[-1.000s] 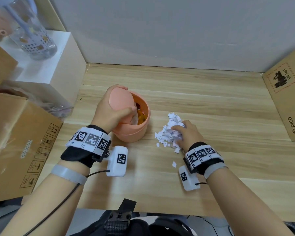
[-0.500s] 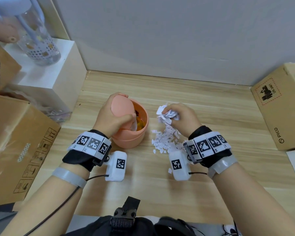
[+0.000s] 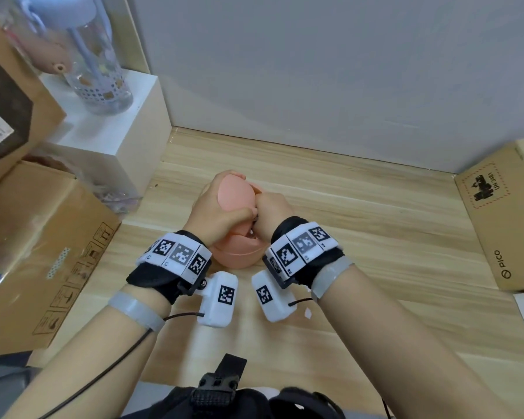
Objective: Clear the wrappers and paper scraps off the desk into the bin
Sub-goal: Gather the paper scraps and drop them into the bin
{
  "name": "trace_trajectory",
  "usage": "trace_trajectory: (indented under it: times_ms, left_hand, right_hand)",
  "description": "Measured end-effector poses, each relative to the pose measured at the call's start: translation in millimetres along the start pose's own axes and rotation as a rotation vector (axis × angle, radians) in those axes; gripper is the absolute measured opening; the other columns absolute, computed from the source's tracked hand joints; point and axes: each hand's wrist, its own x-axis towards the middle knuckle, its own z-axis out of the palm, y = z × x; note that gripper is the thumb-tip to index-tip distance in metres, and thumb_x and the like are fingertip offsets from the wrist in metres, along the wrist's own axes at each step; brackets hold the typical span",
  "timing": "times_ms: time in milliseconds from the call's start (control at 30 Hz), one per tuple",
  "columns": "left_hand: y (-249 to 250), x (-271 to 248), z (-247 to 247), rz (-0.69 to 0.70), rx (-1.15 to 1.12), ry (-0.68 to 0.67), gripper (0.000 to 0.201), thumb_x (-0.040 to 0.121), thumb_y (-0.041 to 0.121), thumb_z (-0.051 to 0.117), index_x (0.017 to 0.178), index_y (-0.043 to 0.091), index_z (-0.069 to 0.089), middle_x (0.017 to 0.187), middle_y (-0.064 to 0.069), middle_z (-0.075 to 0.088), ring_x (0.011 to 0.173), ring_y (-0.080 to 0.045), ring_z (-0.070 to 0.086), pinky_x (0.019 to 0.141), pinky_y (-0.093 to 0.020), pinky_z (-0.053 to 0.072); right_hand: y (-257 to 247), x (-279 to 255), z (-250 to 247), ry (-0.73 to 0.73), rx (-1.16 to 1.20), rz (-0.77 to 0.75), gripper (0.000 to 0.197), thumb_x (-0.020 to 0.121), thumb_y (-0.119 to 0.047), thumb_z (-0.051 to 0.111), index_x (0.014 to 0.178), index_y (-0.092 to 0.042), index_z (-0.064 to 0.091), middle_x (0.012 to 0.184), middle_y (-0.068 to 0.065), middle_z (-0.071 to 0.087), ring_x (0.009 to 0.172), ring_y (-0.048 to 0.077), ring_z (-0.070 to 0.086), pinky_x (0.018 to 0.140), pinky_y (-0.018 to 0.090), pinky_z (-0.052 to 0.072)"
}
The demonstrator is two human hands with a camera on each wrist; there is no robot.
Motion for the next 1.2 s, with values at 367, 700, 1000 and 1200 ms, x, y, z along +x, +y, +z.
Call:
trace_trajectory:
  times_ms: [367,700,1000,1200]
  left_hand:
    - [2.1,-0.4,-2.0,-0.008,-0.001,-0.005,0.056,0.045,0.047,0.069,0.095,0.059,0.046,0.123,0.003,0.057,0.114,-0.024,0.052,0.098,-0.050,0.043]
    - [1.9,-1.8,-2.6,-0.002,-0.014,0.005,0.061,0.045,0.047,0.068,0.102,0.051,0.047,0.125,0.010,0.056,0.116,-0.020,0.051,0.100,-0.047,0.041]
    - [0.7,-2.3,-2.5,0.016,-0.028,0.011,0.061,0.046,0.044,0.067,0.104,0.048,0.048,0.126,0.009,0.056,0.117,-0.018,0.050,0.102,-0.043,0.041]
    - [1.6,-2.4,-3.2,0.045,-0.034,0.025,0.071,0.044,0.047,0.068,0.111,0.033,0.049,0.121,0.011,0.057,0.113,-0.014,0.051,0.091,-0.024,0.040]
  right_hand:
    - [22.0,-22.0,-44.1,-0.045,0.426,-0.139,0.072,0.064,-0.001,0.076,0.126,-0.024,0.048,0.113,-0.005,0.055,0.094,0.011,0.055,0.080,0.023,0.047]
    - [46.6,-37.7,-29.4,-0.028,0.140,-0.285,0.044,0.067,-0.016,0.076,0.107,-0.023,0.059,0.116,0.001,0.056,0.109,0.017,0.052,0.103,0.042,0.040]
    - [16.7,-18.4,8.5,-0.259,-0.635,-0.310,0.071,0.073,-0.054,0.062,0.129,-0.012,0.046,0.139,0.009,0.042,0.132,0.022,0.032,0.111,0.049,-0.016]
    - [4.6,-16.0,-3.3,-0.348,-0.603,-0.237,0.049,0.084,-0.043,0.055,0.122,-0.013,0.052,0.130,0.004,0.052,0.131,0.019,0.034,0.114,0.047,-0.003]
